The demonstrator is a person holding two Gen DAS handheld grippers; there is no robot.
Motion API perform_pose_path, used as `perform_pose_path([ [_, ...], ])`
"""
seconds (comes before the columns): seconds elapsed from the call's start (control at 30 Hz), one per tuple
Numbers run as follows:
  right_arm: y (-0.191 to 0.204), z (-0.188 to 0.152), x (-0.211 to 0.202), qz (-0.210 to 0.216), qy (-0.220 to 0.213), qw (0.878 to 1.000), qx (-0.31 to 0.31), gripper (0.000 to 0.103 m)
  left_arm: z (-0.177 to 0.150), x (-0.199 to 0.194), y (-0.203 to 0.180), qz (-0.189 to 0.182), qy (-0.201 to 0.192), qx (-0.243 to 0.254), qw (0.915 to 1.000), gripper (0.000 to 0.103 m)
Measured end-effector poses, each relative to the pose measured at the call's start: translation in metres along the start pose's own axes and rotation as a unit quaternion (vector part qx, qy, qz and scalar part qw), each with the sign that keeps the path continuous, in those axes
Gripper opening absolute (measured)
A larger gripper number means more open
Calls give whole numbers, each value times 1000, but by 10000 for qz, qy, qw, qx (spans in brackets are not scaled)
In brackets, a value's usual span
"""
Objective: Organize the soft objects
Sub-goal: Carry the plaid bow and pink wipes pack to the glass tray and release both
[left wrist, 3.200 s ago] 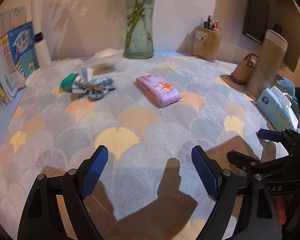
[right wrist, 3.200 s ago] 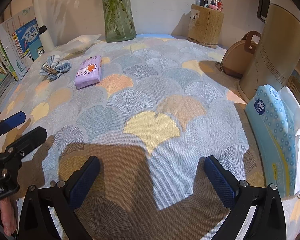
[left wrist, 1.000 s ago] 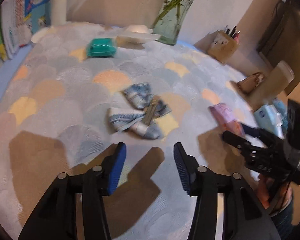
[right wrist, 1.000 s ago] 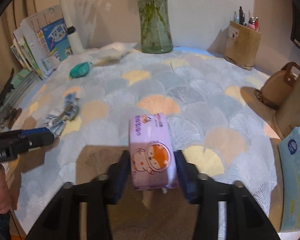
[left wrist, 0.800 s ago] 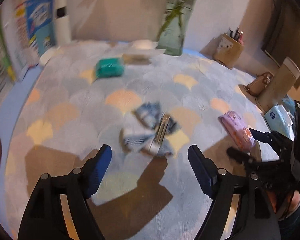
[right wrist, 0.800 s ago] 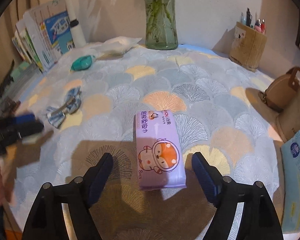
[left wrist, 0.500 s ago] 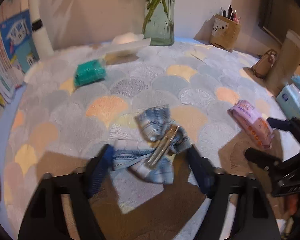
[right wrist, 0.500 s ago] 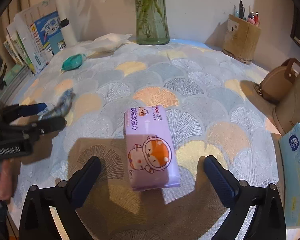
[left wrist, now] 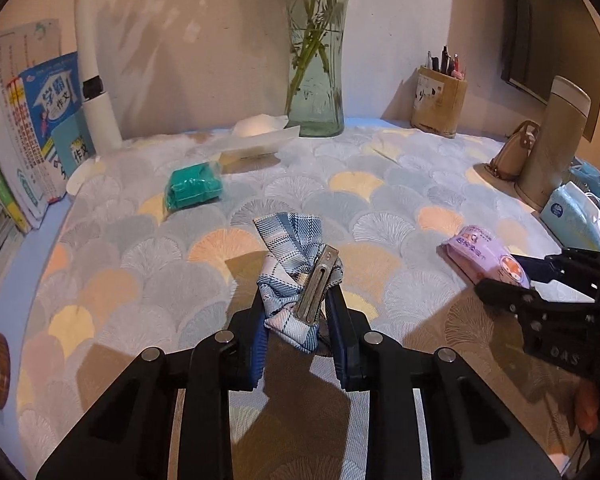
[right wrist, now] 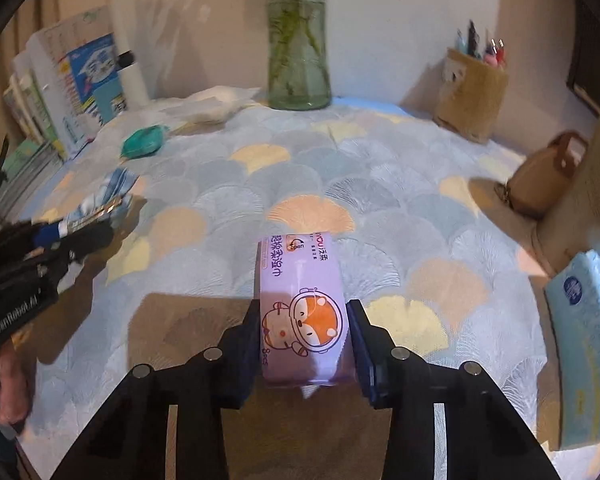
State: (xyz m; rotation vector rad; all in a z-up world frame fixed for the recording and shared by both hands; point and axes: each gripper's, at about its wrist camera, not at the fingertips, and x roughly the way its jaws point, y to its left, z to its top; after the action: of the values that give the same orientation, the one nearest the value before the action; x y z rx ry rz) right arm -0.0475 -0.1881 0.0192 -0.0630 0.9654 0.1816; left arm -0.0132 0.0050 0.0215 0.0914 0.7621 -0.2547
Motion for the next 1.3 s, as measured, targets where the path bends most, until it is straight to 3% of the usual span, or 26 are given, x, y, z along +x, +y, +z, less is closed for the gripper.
perform_pose_path([
  [0.1, 4, -2, -10, 121, -137, 9998, -92, 40, 0, -11, -6, -140, -91, -109, 9998, 24],
  [0.23, -11, -4, -33, 657, -307, 9967, 362, 40, 6, -32, -28, -428, -251, 2, 9988, 24],
  [0.4, -40, 0, -79, 574, -808, 9926, 700, 40, 32, -62, -73, -873, -600, 334, 9938, 24],
  [0.57, -84, -1, -140, 205, -1445, 9849, 929, 40, 66, -91, -133, -1320, -1027, 769, 9829, 24],
  [0.7, -128, -5, -180, -127, -1778, 9752, 1313, 40, 97, -109, -198, -1814, -1277, 1210, 9676, 24],
  [0.87, -200, -24, -220, -952, -2129, 9520, 1984, 40, 121, -109, -278, -2236, -1363, 1734, 9494, 24],
  [1.0, -257, -45, -233, -1879, -2081, 9305, 2356, 40, 134, -89, -341, -2611, -1192, 1952, 9378, 24],
  [1.17, -320, -71, -233, -2128, -1843, 9098, 3051, 40, 137, -60, -395, -2759, -933, 2081, 9337, 24],
  [1.3, -340, -85, -224, -2190, -1679, 9017, 3329, 40, 132, -36, -418, -2763, -674, 2018, 9372, 26],
])
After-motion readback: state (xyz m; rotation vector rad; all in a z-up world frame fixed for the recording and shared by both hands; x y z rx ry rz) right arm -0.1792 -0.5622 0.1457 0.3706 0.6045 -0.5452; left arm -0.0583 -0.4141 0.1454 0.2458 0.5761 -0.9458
